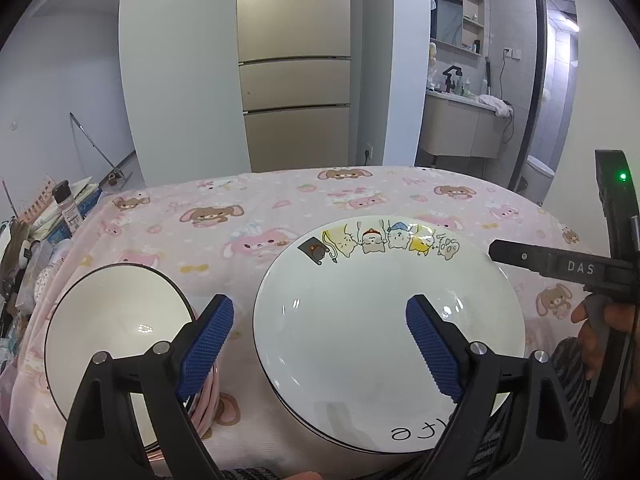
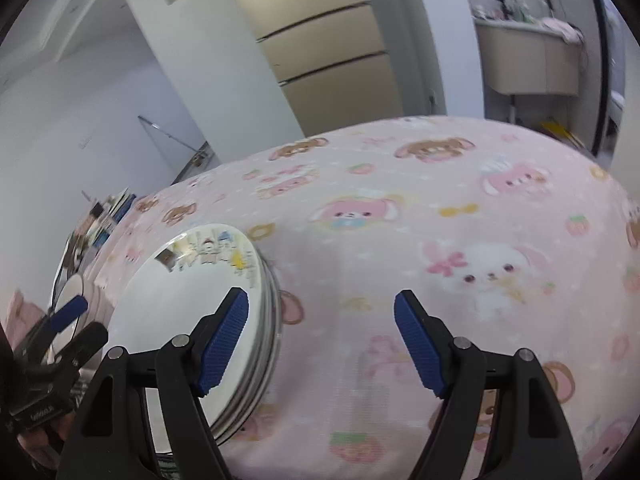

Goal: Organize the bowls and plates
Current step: 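Lower the 'Life' plate onto the white plate stack and open the left tool, then move both tools to the nested bowls and close on the pink bowl rim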

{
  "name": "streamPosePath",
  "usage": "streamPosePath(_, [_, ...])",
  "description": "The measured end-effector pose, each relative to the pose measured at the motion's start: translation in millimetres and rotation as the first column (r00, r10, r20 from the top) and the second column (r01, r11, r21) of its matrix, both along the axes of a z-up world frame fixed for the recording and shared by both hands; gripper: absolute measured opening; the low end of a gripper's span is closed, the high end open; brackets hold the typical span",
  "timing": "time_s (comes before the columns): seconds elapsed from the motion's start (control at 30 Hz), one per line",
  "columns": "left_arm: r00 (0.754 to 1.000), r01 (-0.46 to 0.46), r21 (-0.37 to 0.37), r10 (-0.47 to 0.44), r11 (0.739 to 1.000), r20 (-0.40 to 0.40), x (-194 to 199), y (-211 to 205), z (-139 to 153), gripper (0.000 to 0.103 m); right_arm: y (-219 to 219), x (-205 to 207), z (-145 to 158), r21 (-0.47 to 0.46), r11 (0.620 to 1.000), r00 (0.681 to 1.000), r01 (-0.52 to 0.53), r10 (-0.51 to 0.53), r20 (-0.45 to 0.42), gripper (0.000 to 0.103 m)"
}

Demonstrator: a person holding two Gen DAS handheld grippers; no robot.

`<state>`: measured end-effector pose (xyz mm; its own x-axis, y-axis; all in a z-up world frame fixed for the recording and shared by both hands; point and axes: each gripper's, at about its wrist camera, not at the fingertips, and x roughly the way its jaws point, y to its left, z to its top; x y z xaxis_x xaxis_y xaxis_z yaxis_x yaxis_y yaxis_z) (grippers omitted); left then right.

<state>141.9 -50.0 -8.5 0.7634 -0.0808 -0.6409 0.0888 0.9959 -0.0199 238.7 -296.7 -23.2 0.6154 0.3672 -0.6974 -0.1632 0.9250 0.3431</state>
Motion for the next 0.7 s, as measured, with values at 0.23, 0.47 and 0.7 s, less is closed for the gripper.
streamPosePath(0.23, [1.0, 0.0, -0.038, 0.001, 0.999, 0.021, -3, 6, 3, 0.103, 12, 4, -7, -0.064, 0.998, 0.999, -0.026, 0.024, -0.035, 0.075])
streamPosePath(0.47, [0.999, -0.004, -0.063, 0.006, 0.998, 0.032, -6, 11, 6, 0.103, 15, 5, -12, -0.08, 0.996, 0.998, -0.031, 0.026, -0.057, 0.08])
streamPosePath(0.7, [0.999, 0.003, -0.109, 0.002, 0.994, 0.043, -10, 20, 13, 0.103, 23, 1, -5, -0.119, 0.991, 0.998, -0.056, 0.054, -0.022, 0.097])
